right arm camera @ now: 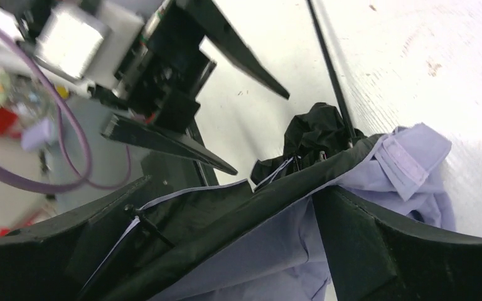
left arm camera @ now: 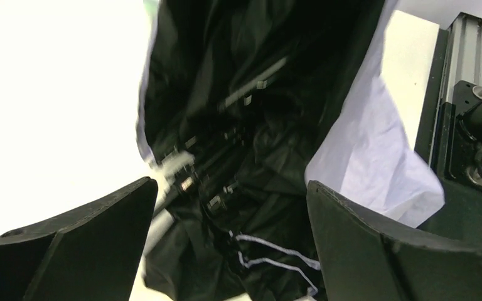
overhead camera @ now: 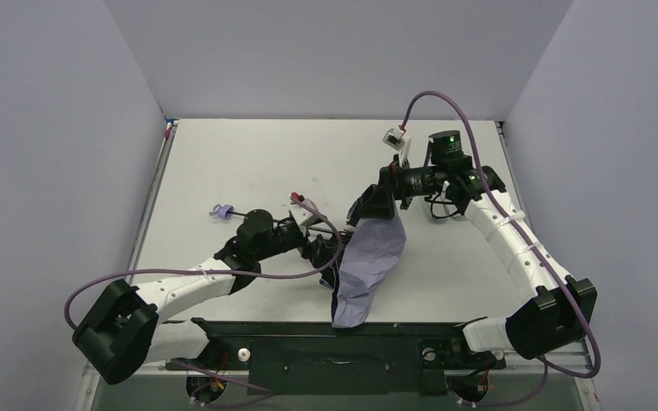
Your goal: Open the umbrella
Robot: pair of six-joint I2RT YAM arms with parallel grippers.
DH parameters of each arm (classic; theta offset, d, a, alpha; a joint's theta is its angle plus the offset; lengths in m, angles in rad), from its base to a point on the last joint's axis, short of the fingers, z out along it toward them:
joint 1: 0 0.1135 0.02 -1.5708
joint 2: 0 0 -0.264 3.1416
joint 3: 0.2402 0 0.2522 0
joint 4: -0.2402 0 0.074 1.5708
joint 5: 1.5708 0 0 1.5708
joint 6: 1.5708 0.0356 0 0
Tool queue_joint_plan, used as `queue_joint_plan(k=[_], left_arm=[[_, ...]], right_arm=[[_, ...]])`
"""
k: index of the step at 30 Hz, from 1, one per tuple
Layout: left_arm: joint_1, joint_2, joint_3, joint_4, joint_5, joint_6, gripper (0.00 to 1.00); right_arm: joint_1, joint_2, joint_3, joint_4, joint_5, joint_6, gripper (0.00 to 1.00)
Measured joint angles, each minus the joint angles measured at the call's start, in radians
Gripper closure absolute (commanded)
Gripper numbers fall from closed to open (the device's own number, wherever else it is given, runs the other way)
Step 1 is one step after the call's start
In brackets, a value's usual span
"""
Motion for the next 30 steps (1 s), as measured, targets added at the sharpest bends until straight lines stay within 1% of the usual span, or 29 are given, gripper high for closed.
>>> queue_joint_plan(k=[3,6,9,12,18,23,24,26,27,28,29,30], left_arm=[[0.011,-0.040,0.025,0.035,0.051,0.098,0.11],[0.029,-0.042,0.061,0.087,0.127,0.206,0.11],[0.033,-0.032,0.081,0.147,0.204,0.301,0.11],[0.014,0.009,0.106,0.216,0.253,0.363,0.10],[-0.040,0.090,0.132,0.329,0.329,0.470,0.12],[-0.092,0.117,0.132,0.398,0.370,0.551,0.15],[-0.096,0.118,0.132,0.404,0.377,0.568,0.16],[-0.106,0.118,0.130,0.408,0.390,0.609,0.24],[-0.111,0.118,0.129,0.409,0.397,0.622,0.33],[-0.114,0.118,0.128,0.409,0.408,0.636,0.36],[-0.119,0.118,0.128,0.405,0.420,0.644,0.42],[-0.123,0.118,0.128,0.401,0.431,0.655,0.45]], right_arm=[[0.050,-0.013,-0.011,-0.020,-0.019,-0.126,0.10],[0.103,-0.012,-0.011,-0.054,-0.023,-0.244,0.10],[0.148,-0.010,-0.008,-0.112,-0.023,-0.371,0.10],[0.170,-0.003,-0.005,-0.162,-0.023,-0.459,0.10],[0.194,0.002,-0.004,-0.223,-0.023,-0.573,0.10],[0.200,0.013,-0.002,-0.254,-0.029,-0.608,0.10],[0.200,0.016,-0.001,-0.263,-0.034,-0.610,0.10],[0.200,0.020,0.000,-0.282,-0.039,-0.612,0.11],[0.200,0.021,0.000,-0.291,-0.041,-0.613,0.11],[0.201,0.022,0.000,-0.295,-0.042,-0.614,0.12],[0.202,0.022,0.000,-0.299,-0.045,-0.614,0.13],[0.206,0.022,0.003,-0.303,-0.047,-0.616,0.14]])
